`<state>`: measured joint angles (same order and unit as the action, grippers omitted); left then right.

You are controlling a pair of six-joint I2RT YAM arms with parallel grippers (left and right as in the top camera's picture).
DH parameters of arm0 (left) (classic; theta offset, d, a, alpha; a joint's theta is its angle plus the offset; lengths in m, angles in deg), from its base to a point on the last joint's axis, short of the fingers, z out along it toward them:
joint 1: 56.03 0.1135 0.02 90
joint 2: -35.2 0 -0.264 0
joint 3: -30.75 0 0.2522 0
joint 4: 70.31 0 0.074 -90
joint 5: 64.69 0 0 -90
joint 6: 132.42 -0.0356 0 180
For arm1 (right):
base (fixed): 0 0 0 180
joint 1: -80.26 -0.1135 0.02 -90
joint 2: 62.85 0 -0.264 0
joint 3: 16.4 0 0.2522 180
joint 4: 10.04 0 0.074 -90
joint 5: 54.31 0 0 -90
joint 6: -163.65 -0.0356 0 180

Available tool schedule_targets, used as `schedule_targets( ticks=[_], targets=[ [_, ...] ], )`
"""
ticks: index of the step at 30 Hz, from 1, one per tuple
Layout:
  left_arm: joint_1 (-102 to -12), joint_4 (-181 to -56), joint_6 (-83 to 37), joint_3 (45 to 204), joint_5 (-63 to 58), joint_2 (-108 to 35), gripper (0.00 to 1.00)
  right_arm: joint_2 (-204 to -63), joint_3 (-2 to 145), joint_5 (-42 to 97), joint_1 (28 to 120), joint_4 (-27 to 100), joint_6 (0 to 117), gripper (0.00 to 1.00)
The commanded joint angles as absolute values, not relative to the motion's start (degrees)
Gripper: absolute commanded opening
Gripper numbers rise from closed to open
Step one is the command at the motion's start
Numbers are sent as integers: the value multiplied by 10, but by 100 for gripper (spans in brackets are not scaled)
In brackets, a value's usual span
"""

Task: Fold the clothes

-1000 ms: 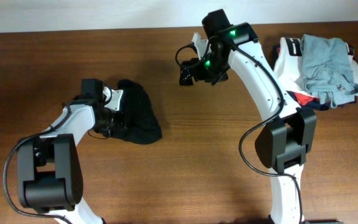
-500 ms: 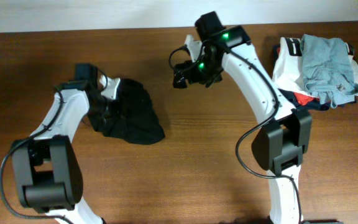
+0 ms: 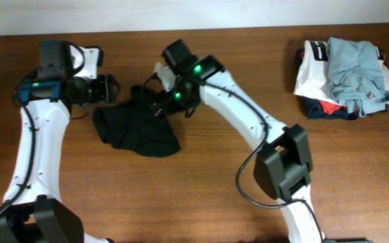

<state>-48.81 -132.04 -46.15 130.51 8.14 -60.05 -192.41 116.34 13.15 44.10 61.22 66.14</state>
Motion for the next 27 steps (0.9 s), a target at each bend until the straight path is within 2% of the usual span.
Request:
schedule_targets(
  ticks=[1,10,18,27],
  targets=[
    [-442,-1307,-437,1311,108,-593,58,-1949,1134,121,418,583,634,88],
    [-346,-1301,-415,1310,107,-593,58,-1956,1123,121,381,610,620,80],
    [-342,-1300,-415,1310,108,-593,59,-1981,1096,120,372,613,619,78],
    [-342,-1302,-415,1310,108,-593,59,-1991,1096,100,437,633,614,80]
  ],
)
